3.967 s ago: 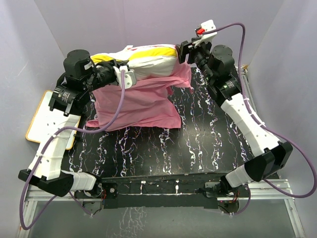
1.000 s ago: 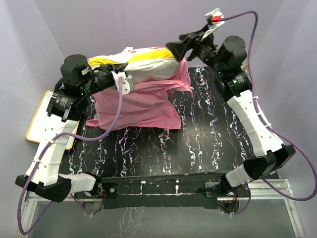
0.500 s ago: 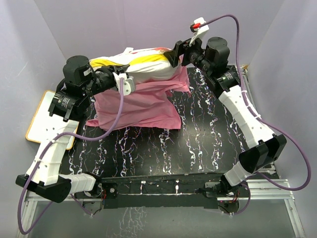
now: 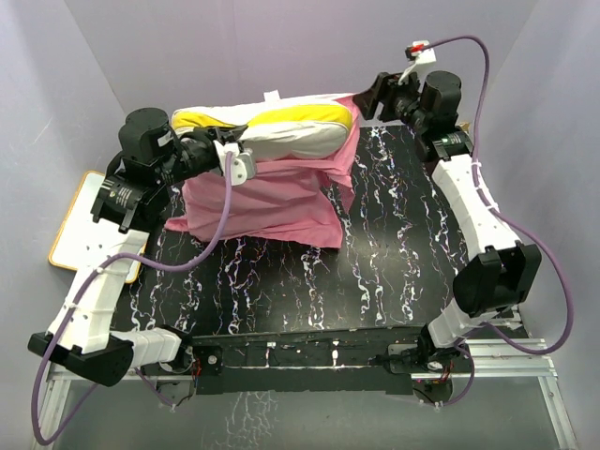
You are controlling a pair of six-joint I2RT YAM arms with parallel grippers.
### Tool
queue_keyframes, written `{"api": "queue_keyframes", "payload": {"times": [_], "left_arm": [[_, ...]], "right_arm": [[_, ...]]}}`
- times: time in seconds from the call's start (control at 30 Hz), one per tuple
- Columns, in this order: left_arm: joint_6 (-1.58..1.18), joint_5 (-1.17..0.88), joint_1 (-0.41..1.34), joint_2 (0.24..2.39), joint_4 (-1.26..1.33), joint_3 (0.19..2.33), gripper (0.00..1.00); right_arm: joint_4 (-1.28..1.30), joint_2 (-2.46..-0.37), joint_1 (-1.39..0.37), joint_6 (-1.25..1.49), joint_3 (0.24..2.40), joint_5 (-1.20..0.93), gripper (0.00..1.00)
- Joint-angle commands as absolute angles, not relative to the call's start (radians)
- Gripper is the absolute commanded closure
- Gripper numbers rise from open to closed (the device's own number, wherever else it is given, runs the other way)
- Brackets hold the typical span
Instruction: Remove the pillowcase from the pillow
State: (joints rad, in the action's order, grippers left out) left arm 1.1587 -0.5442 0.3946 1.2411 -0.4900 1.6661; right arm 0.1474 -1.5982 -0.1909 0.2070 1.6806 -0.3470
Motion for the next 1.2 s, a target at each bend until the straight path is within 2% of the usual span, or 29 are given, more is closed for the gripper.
{"api": "queue_keyframes", "payload": {"times": [0.0, 0.27, 0.47, 0.57, 0.7, 0.8, 0.93, 1.17], "left_arm": [[1.161, -0.592, 0.39, 1.157, -0.413, 1.687, 1.0], [1.141, -0.584, 0.391, 1.147, -0.333, 1.664, 1.0], [1.083, -0.562, 0.39, 1.192, -0.304, 1.664, 1.0], [1.047, -0.567, 0.39, 1.226, -0.31, 1.664, 1.0], [0.993, -0.623, 0.39, 1.261, -0.298, 1.666, 1.0], [0.948, -0.65, 0.392, 1.299, -0.294, 1.691, 1.0], [0.916, -0.706, 0.398, 1.325, -0.31, 1.701, 1.0], [0.919, -0.713, 0.417, 1.334, -0.331, 1.711, 1.0]], "right_arm": [[0.139, -1.64, -0.121, 0.249, 1.648, -0.323, 0.36], [0.103, -1.609, -0.118, 0.283, 1.527, -0.405, 0.35], [0.089, -1.56, -0.116, 0.311, 1.722, -0.436, 0.11], [0.005, -1.522, -0.121, 0.35, 1.801, -0.447, 0.06], [-0.213, -1.471, -0.158, 0.358, 1.78, -0.528, 0.03], [-0.086, -1.539, -0.276, 0.242, 1.92, -0.607, 0.03], [0.13, -1.612, -0.467, -0.039, 2.024, -0.61, 0.02], [0.387, -1.659, -0.492, -0.276, 2.028, -0.695, 0.02]]}}
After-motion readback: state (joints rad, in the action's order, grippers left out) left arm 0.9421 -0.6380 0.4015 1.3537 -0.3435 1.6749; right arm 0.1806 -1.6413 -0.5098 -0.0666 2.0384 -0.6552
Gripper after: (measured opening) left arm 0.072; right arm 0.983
